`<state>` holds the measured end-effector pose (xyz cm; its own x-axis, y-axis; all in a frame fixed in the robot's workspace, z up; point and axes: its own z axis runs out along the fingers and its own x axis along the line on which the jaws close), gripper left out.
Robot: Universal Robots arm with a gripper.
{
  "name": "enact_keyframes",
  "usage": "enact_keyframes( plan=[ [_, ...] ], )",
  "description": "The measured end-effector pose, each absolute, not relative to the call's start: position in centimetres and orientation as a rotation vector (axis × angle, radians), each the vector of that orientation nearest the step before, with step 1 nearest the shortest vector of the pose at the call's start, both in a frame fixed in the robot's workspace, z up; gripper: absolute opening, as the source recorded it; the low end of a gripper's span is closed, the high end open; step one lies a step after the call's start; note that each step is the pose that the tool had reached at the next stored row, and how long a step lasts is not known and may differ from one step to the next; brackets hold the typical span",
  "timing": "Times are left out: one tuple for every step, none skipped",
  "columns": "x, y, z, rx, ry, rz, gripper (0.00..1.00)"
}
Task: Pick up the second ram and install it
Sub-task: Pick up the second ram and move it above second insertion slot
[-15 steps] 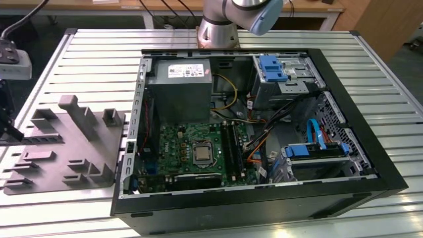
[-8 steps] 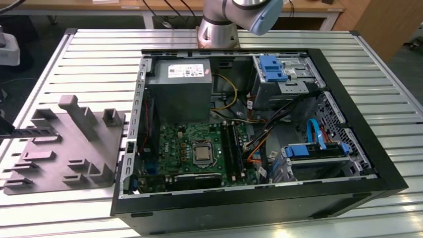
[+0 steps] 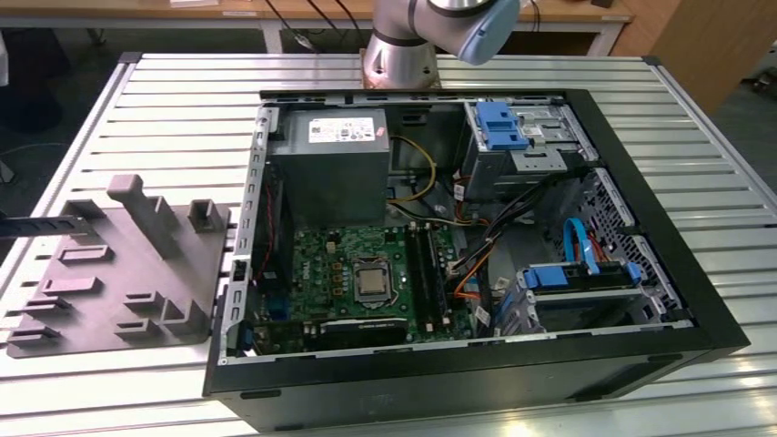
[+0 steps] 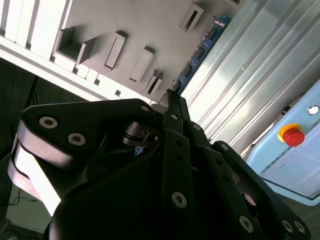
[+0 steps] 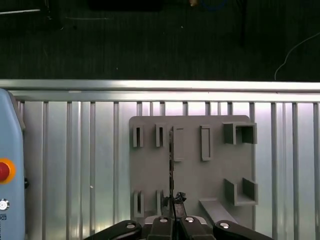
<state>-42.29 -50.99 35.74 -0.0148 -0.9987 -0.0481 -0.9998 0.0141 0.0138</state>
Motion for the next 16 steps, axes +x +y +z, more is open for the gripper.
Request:
enact_keyframes(
  plan=[
    [-42.3,-51.0,36.1,-2.187,2.219,0.067,0.11],
    [-42.3,-51.0,36.4,-2.187,2.219,0.067,0.11],
    [-42.3,-51.0,36.8,-2.187,2.219,0.067,0.11],
    [-42.3,-51.0,37.1,-2.187,2.219,0.066,0.11],
    [-42.3,-51.0,37.5,-2.187,2.218,0.066,0.11],
    [-42.3,-51.0,37.8,-2.186,2.218,0.066,0.11],
    [-42.3,-51.0,38.1,-2.186,2.218,0.066,0.11],
    [-42.3,-51.0,38.5,-2.186,2.218,0.065,0.11],
    [-42.3,-51.0,38.9,-2.186,2.217,0.065,0.11],
    [-42.3,-51.0,39.2,-2.186,2.217,0.064,0.11],
    [-42.3,-51.0,39.5,-2.186,2.217,0.064,0.11],
    [-42.3,-51.0,39.6,-2.186,2.217,0.064,0.11],
    [-42.3,-51.0,39.7,-2.185,2.217,0.064,0.11],
    [-42.3,-51.0,39.7,-2.185,2.217,0.064,0.11],
    [-42.3,-51.0,39.7,-2.185,2.217,0.064,0.11],
    [-42.3,-51.0,39.7,-2.185,2.217,0.064,0.11]
  ],
)
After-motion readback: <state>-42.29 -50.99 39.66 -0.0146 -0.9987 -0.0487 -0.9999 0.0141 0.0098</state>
